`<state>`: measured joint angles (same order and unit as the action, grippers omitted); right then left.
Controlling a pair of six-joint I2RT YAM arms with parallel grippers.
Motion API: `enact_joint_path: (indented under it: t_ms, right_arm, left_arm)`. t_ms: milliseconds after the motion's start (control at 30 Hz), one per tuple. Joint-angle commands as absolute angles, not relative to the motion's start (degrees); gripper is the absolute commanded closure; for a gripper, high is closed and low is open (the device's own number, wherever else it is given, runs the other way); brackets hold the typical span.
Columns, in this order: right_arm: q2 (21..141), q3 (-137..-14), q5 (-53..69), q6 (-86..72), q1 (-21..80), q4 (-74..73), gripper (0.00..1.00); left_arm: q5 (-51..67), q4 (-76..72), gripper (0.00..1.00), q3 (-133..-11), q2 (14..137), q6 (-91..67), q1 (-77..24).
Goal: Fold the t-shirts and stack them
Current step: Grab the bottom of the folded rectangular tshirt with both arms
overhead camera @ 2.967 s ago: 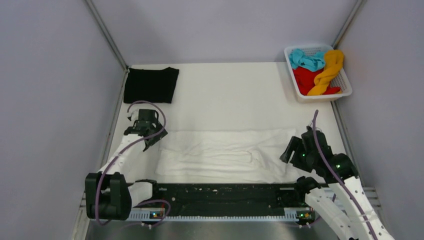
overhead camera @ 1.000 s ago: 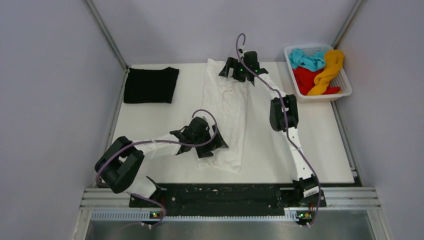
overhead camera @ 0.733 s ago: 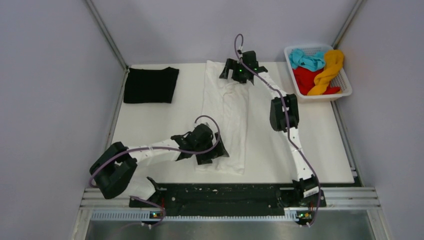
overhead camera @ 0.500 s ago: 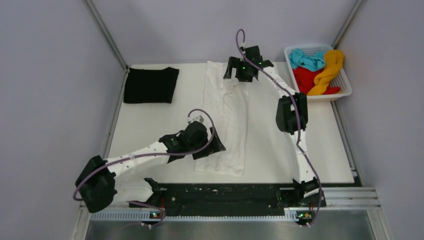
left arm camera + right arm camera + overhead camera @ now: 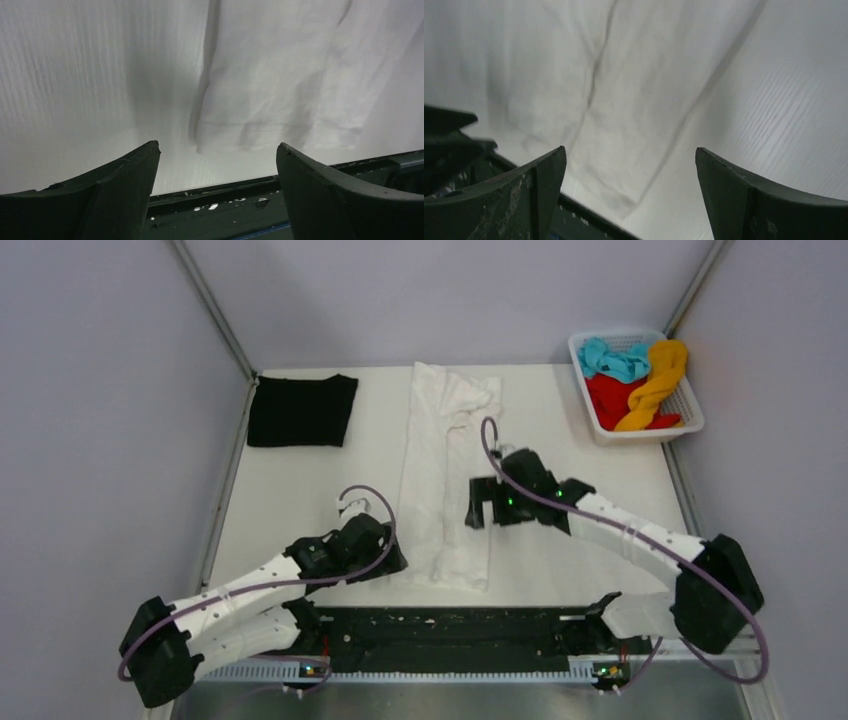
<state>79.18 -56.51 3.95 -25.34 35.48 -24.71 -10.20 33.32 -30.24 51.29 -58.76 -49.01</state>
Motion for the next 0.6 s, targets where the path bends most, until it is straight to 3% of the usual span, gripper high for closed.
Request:
enact_joint_path:
  t_ms: [0,233,433,567]
  right_arm:
    - [65.9,-38.5,4.0,-38.9,43.2,-20.8,0.01]
    - [59.4,-28.5,2.5,-55.2,56.6,-16.4,0.08]
    - [62.4,-24.3,-2.8,-62.0,59.8,-12.0,0.26]
    - [65.9,-24.1,-4.2,-62.8,60.0,-10.8,0.39]
  left_arm:
    - [-5.2,28.0,0.15,-26.1,52.6,-58.9,-48.8]
    - [-4.6,23.9,0.42,-24.1,58.2,-59.5,-48.7]
    - [-2.1,20.4,0.54,-23.5,62.0,-60.5,-48.7]
    - [-1.9,19.1,0.72,-23.7,65.2,-60.9,-48.7]
